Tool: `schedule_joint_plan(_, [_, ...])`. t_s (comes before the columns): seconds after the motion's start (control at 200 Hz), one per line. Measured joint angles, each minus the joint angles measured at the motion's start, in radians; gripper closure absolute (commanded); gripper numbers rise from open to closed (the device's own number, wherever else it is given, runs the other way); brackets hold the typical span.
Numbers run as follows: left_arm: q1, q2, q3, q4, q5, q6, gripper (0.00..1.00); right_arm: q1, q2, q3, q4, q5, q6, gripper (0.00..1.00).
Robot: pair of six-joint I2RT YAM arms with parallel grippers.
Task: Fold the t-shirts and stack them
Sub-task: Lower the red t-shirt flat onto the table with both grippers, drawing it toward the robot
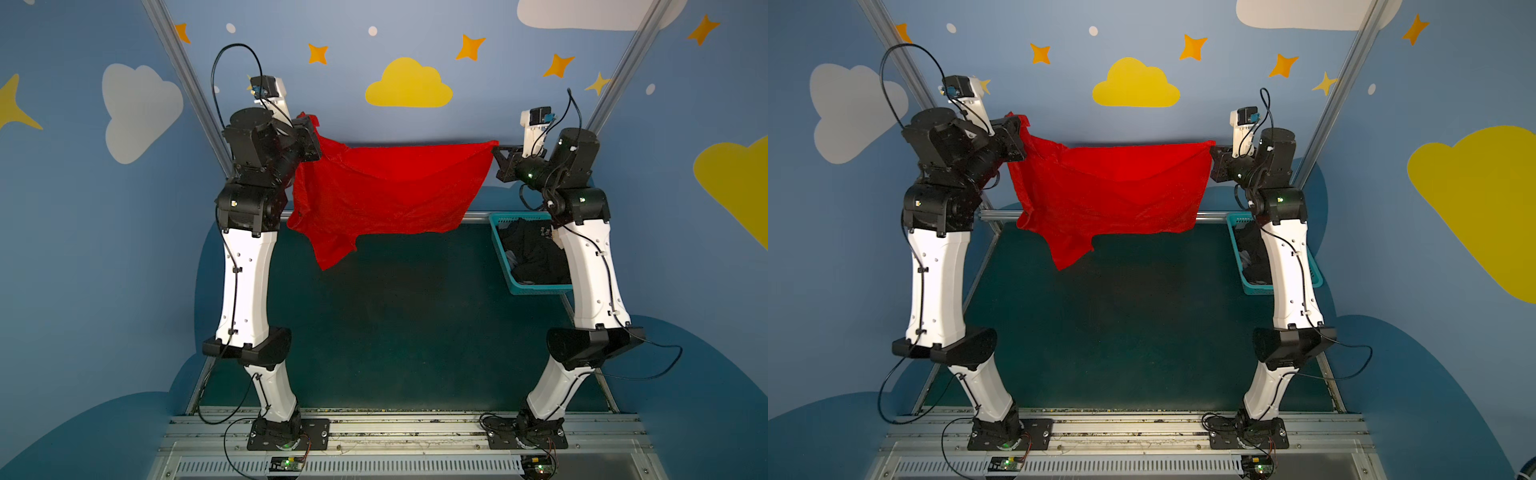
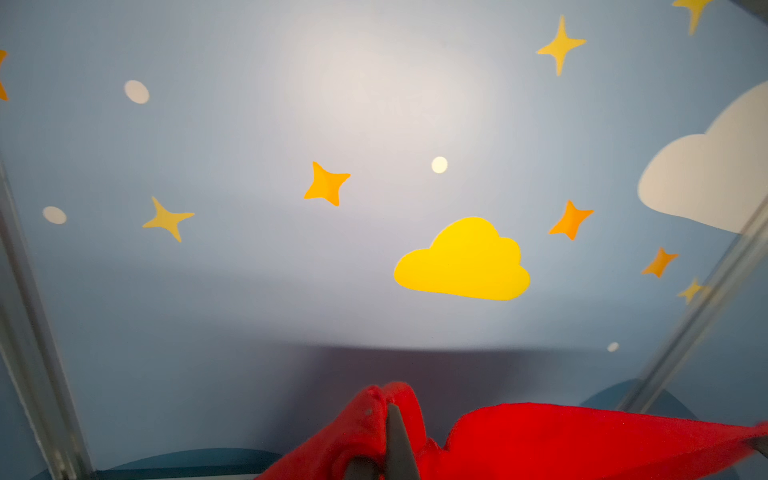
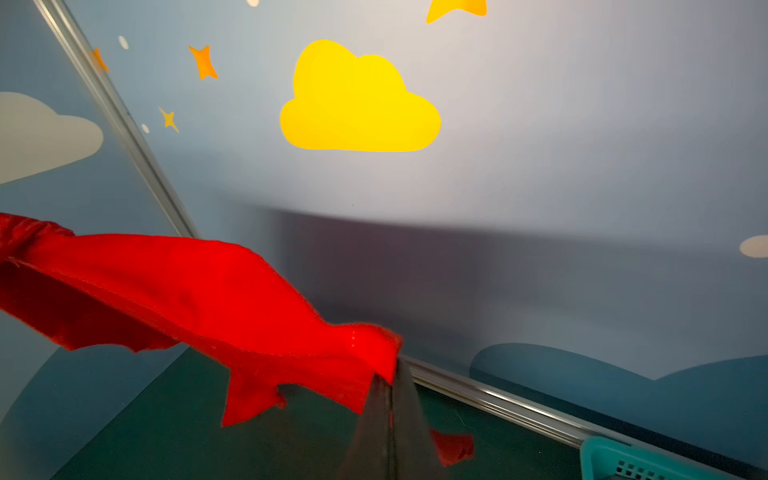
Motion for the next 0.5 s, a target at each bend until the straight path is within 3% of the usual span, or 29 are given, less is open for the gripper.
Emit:
schedule_joint_plan(0.08, [-0.005,-0.135,-0.216,0.013,0.071,-0.013,0.95,0.005,-0.099,-0.171,0.047,-0.031,0.000,1.00])
schedule_joint_plan(0.17, [-0.029,-0.344,-0.591,0.095,0.101,-0.032,0.95,0.019,-0.233,-0.427,0.122,-0.056,0.001,1.00])
schedule_joint_plan(0.335, [-0.131,-0.696,-1.223,0.204,0.063,-0.103,0.95,0.073,-0.430,-0.871,0.207,-0.063,0.008,1.00])
schedule_joint_plan(0.501, [-0.277,-0.892,-1.632,0.234,-0.037,-0.216,0.95,0.105,-0.496,-1.173,0.185,-0.008,0.037,1.00])
